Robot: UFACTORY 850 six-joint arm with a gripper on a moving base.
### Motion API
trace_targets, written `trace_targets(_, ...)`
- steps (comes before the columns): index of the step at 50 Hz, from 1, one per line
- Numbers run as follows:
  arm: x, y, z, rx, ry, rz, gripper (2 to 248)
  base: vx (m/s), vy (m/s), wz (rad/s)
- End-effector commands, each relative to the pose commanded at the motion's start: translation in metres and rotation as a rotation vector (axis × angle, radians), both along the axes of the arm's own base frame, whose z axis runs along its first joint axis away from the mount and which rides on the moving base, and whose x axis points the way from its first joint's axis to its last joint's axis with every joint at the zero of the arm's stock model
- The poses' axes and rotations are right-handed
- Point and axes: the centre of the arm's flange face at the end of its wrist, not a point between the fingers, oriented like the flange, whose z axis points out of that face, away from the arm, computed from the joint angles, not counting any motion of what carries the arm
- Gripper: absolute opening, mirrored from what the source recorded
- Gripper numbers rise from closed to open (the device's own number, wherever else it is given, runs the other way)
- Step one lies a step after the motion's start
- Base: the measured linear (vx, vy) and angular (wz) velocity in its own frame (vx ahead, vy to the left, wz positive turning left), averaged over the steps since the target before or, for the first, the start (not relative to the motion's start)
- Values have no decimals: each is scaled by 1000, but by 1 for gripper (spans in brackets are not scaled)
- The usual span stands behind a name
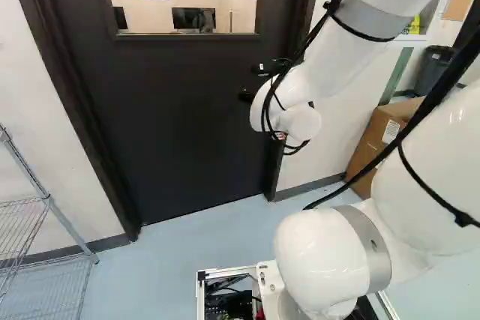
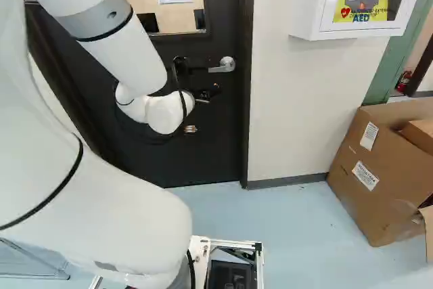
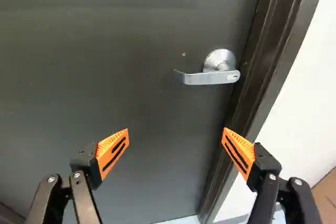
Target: Open the door and move inside
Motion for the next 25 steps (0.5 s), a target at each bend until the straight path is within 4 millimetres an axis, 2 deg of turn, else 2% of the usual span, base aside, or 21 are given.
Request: trace_targets(25,30,3,27,1,-55,7,247,0,0,0)
